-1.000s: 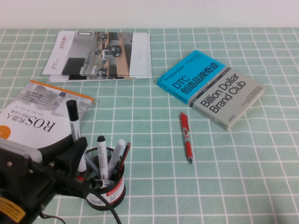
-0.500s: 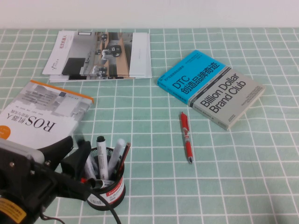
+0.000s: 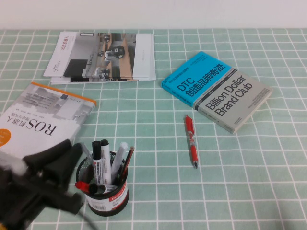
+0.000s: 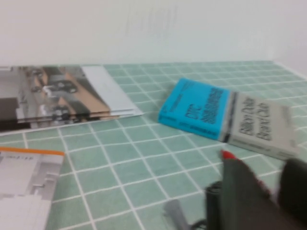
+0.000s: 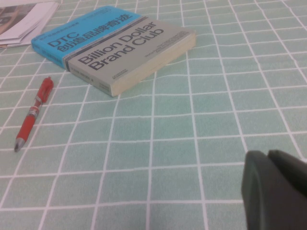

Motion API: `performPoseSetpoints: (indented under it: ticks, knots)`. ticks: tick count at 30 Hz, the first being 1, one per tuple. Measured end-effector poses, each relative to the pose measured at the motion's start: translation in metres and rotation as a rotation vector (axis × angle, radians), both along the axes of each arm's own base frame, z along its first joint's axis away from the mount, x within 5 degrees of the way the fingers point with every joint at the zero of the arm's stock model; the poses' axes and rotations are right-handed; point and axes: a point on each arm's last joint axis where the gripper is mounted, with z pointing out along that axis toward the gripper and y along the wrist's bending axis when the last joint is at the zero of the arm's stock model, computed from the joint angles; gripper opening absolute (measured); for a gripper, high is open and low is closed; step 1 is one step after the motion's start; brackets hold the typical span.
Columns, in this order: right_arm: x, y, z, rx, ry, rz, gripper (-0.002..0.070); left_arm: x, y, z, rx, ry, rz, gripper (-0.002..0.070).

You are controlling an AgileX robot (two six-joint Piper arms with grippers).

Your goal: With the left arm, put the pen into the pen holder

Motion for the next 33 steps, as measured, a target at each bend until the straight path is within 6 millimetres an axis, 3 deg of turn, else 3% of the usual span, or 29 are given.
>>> performPoseSetpoints:
  ticks: [1, 4, 9, 15, 33]
  knots:
    - [0.0, 0.0, 0.0, 0.0, 0.0, 0.0, -0.0019, -0.005, 0.003, 0.003, 0.0, 0.001, -0.009, 0.0095]
    - [0.0, 0.0, 0.0, 0.0, 0.0, 0.0, -0.0019, -0.021, 0.012, 0.014, -0.024, 0.007, -0.028, 0.0028]
    - [0.0, 0.0, 0.0, 0.0, 0.0, 0.0, -0.002, -0.047, 0.029, 0.023, -0.051, 0.016, -0.062, 0.0003]
    - [0.0, 0.0, 0.0, 0.0, 0.0, 0.0, -0.002, -0.07, 0.042, 0.019, -0.024, 0.058, -0.097, 0.0]
    - [0.0, 0.0, 0.0, 0.0, 0.0, 0.0, -0.002, -0.073, 0.046, 0.011, 0.141, -0.06, -0.1, 0.0]
